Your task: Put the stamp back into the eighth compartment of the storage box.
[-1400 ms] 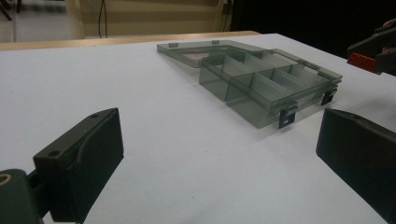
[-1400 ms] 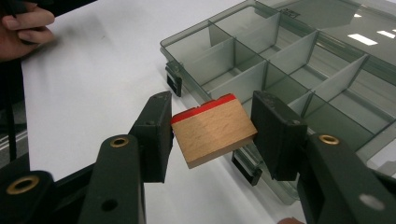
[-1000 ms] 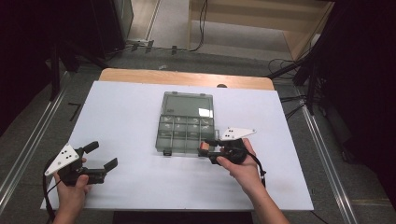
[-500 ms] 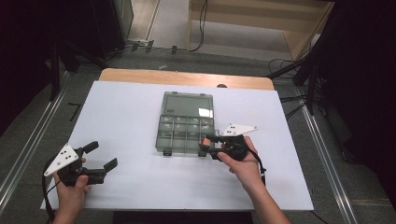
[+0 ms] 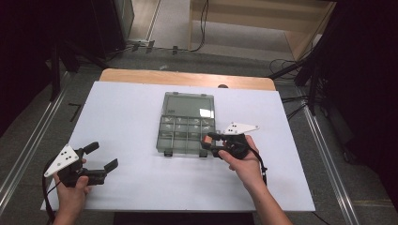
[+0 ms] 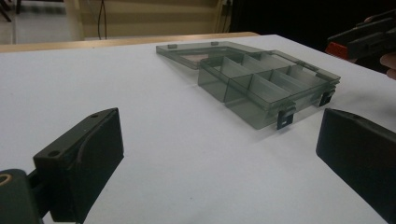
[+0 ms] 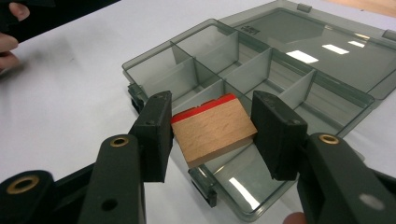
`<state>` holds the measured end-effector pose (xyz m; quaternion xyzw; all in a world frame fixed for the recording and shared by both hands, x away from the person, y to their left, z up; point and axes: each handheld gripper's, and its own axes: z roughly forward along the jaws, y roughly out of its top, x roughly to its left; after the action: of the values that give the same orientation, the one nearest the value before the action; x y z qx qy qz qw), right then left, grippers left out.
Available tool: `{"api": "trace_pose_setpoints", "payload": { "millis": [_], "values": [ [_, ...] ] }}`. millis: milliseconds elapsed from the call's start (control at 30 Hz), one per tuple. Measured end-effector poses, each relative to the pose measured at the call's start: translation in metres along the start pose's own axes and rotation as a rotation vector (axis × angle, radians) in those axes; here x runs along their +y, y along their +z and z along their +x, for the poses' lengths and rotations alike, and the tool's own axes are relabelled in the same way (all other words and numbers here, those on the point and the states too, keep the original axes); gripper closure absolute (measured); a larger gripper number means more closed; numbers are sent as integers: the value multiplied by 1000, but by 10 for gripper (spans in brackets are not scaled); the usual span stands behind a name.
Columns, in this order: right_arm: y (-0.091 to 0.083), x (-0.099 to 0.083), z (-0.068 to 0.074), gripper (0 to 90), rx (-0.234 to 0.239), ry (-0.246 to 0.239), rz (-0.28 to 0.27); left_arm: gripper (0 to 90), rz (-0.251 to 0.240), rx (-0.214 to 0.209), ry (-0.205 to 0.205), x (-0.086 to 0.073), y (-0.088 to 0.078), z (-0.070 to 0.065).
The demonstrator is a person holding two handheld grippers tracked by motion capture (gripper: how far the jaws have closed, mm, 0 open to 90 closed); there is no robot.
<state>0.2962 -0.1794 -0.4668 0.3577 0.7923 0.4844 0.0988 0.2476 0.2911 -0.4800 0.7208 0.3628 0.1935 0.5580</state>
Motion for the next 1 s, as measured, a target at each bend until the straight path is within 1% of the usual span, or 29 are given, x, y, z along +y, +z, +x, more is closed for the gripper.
{"api": "trace_pose_setpoints", "payload": {
  "millis": [100, 267, 367, 467, 567, 700, 733, 800, 867, 900, 1000],
  "values": [
    [1, -1, -2, 485, -7, 0, -2, 3, 2, -1, 0, 0, 0, 0],
    [6, -3, -7, 485, -23, -2, 14, 3, 5, -2, -2, -1, 0, 1],
    [7, -5, -10, 484, -32, 5, 21, 3, 3, -2, 1, -1, 1, 0],
    [9, -7, -13, 484, -53, 10, 21, 3, 7, -2, 4, -1, 1, 0],
    [11, -10, -16, 482, -58, 20, 13, 3, 6, -1, 4, 0, 1, 0],
    [13, -12, -17, 476, -71, 28, 18, 3, 7, -4, 5, 0, 2, -1],
    [14, -12, -18, 464, -74, 32, 15, 3, 7, -5, 6, 0, 2, -1],
    [15, -12, -20, 371, -70, 44, -3, 3, 9, -6, 7, 0, 2, -1],
    [13, -11, -19, 293, -69, 42, -20, 3, 9, -6, 13, 0, 3, -1],
    [11, -11, -19, 241, -70, 46, -16, 3, 4, -6, 10, 1, 3, -2],
    [6, -11, -16, 147, -85, 53, -8, 3, 3, -9, 9, 2, 3, -2]
  ]
}}
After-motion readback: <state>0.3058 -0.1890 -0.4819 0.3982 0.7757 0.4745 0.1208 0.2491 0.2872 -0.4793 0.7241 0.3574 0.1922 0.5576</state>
